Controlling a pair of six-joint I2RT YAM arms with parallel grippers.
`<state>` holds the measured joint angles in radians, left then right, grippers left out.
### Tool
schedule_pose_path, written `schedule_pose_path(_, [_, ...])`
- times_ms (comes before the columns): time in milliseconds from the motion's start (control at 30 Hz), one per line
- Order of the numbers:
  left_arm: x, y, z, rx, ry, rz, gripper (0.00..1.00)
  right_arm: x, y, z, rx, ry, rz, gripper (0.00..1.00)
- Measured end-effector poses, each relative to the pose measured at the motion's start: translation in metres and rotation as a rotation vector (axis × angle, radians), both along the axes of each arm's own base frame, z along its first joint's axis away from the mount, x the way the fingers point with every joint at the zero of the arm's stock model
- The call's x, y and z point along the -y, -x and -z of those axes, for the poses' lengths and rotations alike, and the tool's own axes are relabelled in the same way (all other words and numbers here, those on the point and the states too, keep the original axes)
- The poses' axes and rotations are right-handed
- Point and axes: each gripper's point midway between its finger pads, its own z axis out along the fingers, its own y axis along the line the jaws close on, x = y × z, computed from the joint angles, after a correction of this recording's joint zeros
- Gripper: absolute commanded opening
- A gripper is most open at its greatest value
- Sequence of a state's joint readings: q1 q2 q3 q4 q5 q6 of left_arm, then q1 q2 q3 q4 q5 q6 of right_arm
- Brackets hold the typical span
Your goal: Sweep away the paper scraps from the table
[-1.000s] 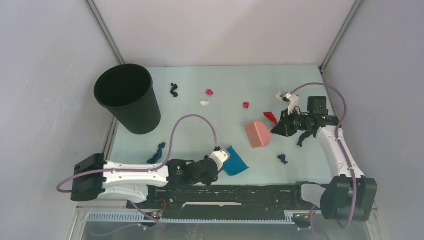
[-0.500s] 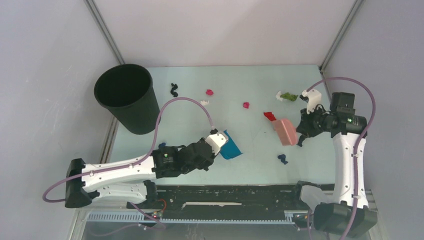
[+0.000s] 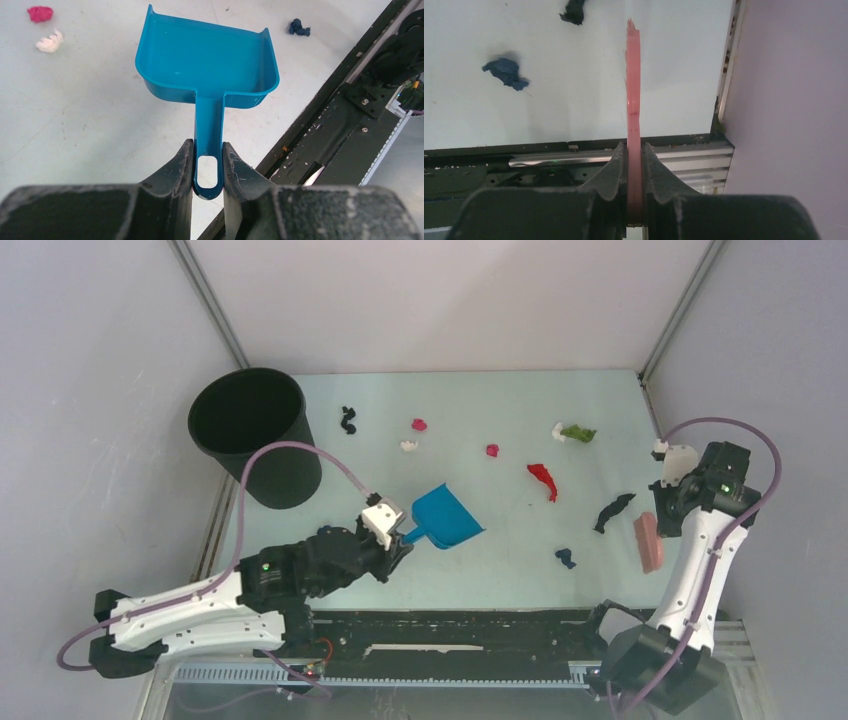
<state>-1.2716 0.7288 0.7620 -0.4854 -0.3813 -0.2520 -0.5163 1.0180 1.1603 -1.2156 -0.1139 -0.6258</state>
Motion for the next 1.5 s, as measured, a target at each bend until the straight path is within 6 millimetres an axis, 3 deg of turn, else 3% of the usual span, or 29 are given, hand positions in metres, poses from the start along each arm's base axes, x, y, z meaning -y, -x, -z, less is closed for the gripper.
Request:
schedule_pose_path(167, [-0.007, 0.002, -0.012, 0.029, 0.035, 0.013, 0.0, 0.002, 0.003, 0.024, -0.098, -0.048, 0.022, 0.0])
schedule_pose_path(300, [-0.009, 0.007, 0.004, 0.015, 0.009, 0.034, 0.0, -0.013, 0.004, 0.04, -0.157, -0.096, 0.0, 0.0])
schedule_pose_path(433, [-0.013, 0.009, 0.018, 0.005, -0.029, 0.038, 0.0, -0.038, 0.0, 0.051, -0.193, -0.155, -0.059, 0.0])
schedule_pose_path(700, [-0.018, 0.006, 0.012, 0.022, -0.012, 0.015, 0.0, -0.1, -0.016, 0.071, -0.323, -0.249, -0.242, 0.0])
schedule_pose_path(933, [-0.019, 0.005, 0.013, 0.025, -0.018, 0.006, 0.0, -0.141, -0.049, 0.05, -0.314, -0.424, -0.293, 0.0])
schedule_pose_path(1100, [-0.02, 0.002, 0.014, 0.03, -0.026, -0.008, 0.0, -0.155, -0.054, 0.045, -0.304, -0.523, -0.296, 0.0])
schedule_pose_path(1200, [-0.02, 0.002, 0.014, 0.03, -0.027, -0.01, 0.0, -0.147, -0.054, 0.038, -0.272, -0.527, -0.275, 0.0])
schedule_pose_path(1267, [-0.02, 0.002, 0.014, 0.03, -0.027, -0.01, 0.0, -0.13, -0.056, 0.028, -0.23, -0.506, -0.233, 0.0])
schedule_pose_path(1367, [-0.02, 0.002, 0.015, 0.03, -0.03, -0.009, 0.0, -0.085, -0.065, 0.004, -0.124, -0.427, -0.131, 0.0])
schedule_pose_path(1500, [-0.019, 0.002, 0.017, 0.027, -0.039, -0.008, 0.0, -0.005, -0.072, -0.029, 0.027, -0.237, 0.045, 0.0])
